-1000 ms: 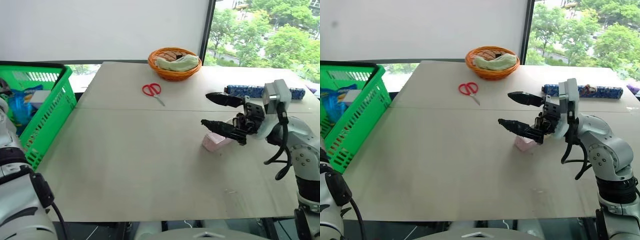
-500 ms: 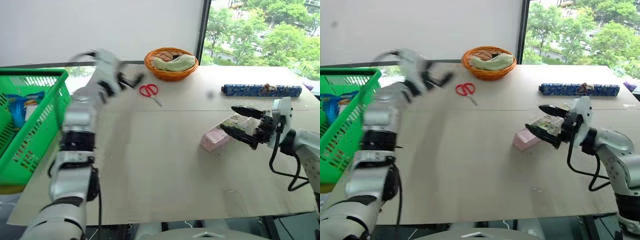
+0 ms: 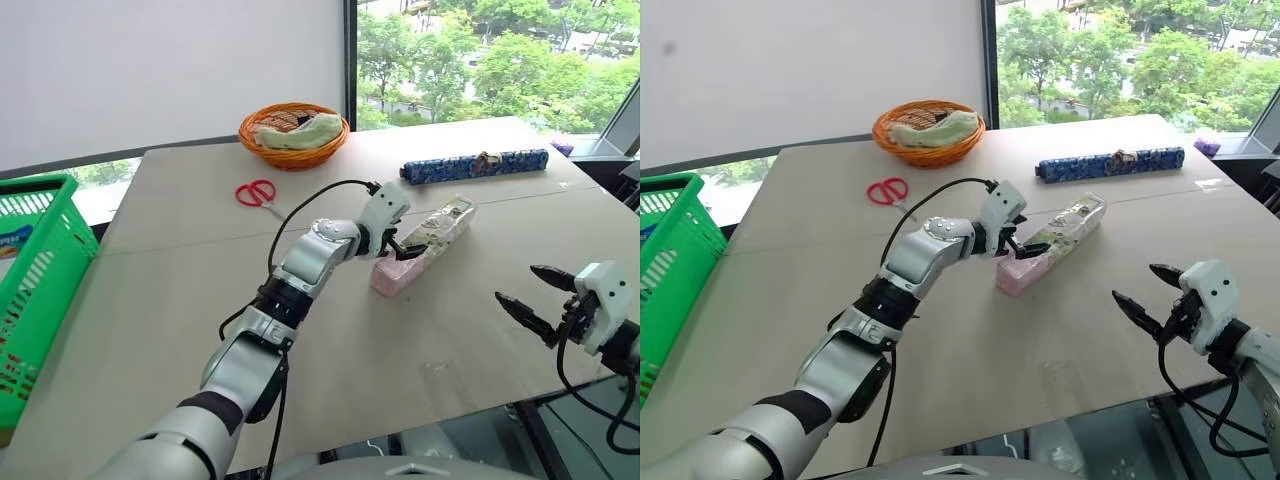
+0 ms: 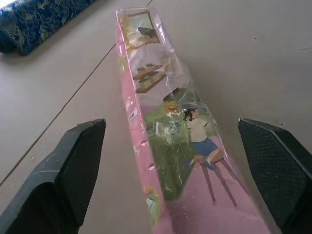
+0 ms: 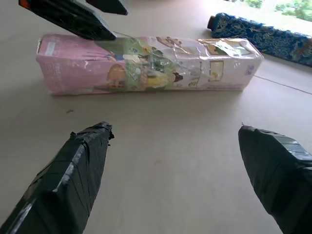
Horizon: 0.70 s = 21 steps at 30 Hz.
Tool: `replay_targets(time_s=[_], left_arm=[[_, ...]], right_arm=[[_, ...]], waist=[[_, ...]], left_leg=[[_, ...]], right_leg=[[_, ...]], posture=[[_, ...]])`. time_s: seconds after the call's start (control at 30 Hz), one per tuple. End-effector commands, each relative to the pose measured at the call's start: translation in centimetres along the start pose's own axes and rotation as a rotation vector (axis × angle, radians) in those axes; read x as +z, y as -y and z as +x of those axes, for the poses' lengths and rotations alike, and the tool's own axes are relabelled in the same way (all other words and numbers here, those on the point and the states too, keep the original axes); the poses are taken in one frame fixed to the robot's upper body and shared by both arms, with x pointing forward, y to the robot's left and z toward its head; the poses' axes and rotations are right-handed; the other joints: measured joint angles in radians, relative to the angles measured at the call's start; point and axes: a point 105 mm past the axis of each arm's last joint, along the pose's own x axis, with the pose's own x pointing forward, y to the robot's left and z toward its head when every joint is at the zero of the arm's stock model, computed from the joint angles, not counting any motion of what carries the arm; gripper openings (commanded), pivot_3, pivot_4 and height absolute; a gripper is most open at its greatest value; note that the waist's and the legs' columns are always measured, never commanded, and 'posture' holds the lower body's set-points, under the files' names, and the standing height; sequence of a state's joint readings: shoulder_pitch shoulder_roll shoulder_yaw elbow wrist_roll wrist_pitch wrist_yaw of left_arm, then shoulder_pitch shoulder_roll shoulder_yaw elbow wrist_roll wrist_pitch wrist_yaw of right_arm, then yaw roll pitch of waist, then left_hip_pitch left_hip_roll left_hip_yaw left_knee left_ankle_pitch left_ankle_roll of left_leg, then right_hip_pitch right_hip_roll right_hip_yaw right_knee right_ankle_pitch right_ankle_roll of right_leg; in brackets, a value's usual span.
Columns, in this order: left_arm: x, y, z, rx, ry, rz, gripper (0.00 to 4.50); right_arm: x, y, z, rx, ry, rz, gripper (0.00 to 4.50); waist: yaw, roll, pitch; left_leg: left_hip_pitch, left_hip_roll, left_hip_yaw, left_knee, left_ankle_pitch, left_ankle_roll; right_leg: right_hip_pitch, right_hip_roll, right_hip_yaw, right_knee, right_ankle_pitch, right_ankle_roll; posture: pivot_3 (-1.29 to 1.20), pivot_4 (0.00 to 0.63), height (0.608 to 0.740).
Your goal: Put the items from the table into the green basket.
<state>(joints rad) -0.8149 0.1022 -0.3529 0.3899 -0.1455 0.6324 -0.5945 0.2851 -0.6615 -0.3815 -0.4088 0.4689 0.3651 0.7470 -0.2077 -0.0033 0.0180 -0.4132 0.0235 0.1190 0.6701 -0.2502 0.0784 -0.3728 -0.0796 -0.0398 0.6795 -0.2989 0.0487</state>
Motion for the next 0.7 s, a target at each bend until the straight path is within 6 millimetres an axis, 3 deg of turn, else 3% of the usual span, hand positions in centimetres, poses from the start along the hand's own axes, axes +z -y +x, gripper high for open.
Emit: replay_targets(time_s=[0.03, 0.17, 0.27, 0.33, 0.43, 0.53, 0.57, 0.7], left_arm=[[-1.3, 0.3, 1.0, 0.018, -0.057, 0.012, 4.45], [-3.5, 1.7, 1.9, -0.022, -0.116, -0.015, 4.45], [-3.5, 1.4, 2.0, -0.011, -0.110, -0.033, 3.60], [-2.9, 0.7, 1.8, 0.012, -0.088, -0.045, 2.55], [-2.3, -0.3, 1.6, 0.045, -0.070, -0.068, 1.70], [-1.9, -1.0, 1.4, 0.060, -0.051, -0.068, 0.26], [-1.6, -1.3, 1.3, 0.071, -0.035, -0.062, 0.05], [0.3, -4.4, -0.4, 0.182, 0.062, -0.094, 0.05]], right_arm=[[1.6, 0.2, -0.5, -0.038, 0.055, -0.067, 4.50], [1.0, 0.1, -0.5, -0.035, 0.038, -0.065, 4.50], [0.8, 0.1, -0.2, -0.031, 0.026, -0.079, 4.50], [1.0, 0.0, 0.0, -0.026, 0.038, -0.077, 4.50], [1.2, 0.1, 0.1, -0.019, 0.043, -0.078, 4.50], [1.3, 0.2, 0.3, -0.011, 0.046, -0.086, 4.50], [1.4, 0.2, 0.4, -0.008, 0.048, -0.089, 4.50], [2.6, 0.0, 1.4, 0.026, 0.091, -0.100, 4.50]], waist=[[-0.007, 0.000, 0.000], [-0.026, 0.001, -0.001], [-0.029, 0.003, -0.003], [-0.029, 0.004, -0.003], [-0.028, 0.004, -0.003], [-0.028, 0.004, -0.003], [-0.027, 0.004, -0.003], [-0.028, 0.004, -0.002]], left_leg=[[0.000, 0.000, 0.000, 0.000, 0.000, 0.001], [0.000, 0.000, -0.001, 0.000, -0.001, 0.001], [0.001, 0.000, -0.001, 0.000, -0.002, 0.004], [0.003, 0.000, -0.001, 0.000, -0.003, 0.004], [0.003, 0.000, -0.001, 0.000, -0.003, 0.004], [0.003, 0.000, -0.001, 0.000, -0.003, 0.004], [0.003, 0.000, -0.001, 0.000, -0.003, 0.004], [0.003, 0.000, -0.001, 0.000, -0.003, 0.004]], right_leg=[[0.000, 0.000, 0.000, 0.000, 0.000, 0.000], [0.000, 0.000, 0.000, 0.000, 0.000, 0.000], [0.002, -0.001, 0.000, -0.001, 0.000, 0.000], [0.003, -0.001, 0.000, -0.001, 0.000, 0.000], [0.003, -0.001, 0.000, -0.001, 0.000, 0.000], [0.003, -0.001, -0.001, -0.001, 0.000, 0.000], [0.003, -0.001, -0.001, -0.001, 0.000, 0.000], [0.003, -0.001, -0.001, -0.001, 0.000, 0.000]], posture=[[-0.41, 0.000, 0.740], [-0.42, 0.000, 0.740], [-0.42, 0.000, 0.740], [-0.41, 0.000, 0.740], [-0.39, 0.000, 0.740], [-0.38, 0.000, 0.740], [-0.38, 0.000, 0.740], [-0.35, 0.000, 0.740]])
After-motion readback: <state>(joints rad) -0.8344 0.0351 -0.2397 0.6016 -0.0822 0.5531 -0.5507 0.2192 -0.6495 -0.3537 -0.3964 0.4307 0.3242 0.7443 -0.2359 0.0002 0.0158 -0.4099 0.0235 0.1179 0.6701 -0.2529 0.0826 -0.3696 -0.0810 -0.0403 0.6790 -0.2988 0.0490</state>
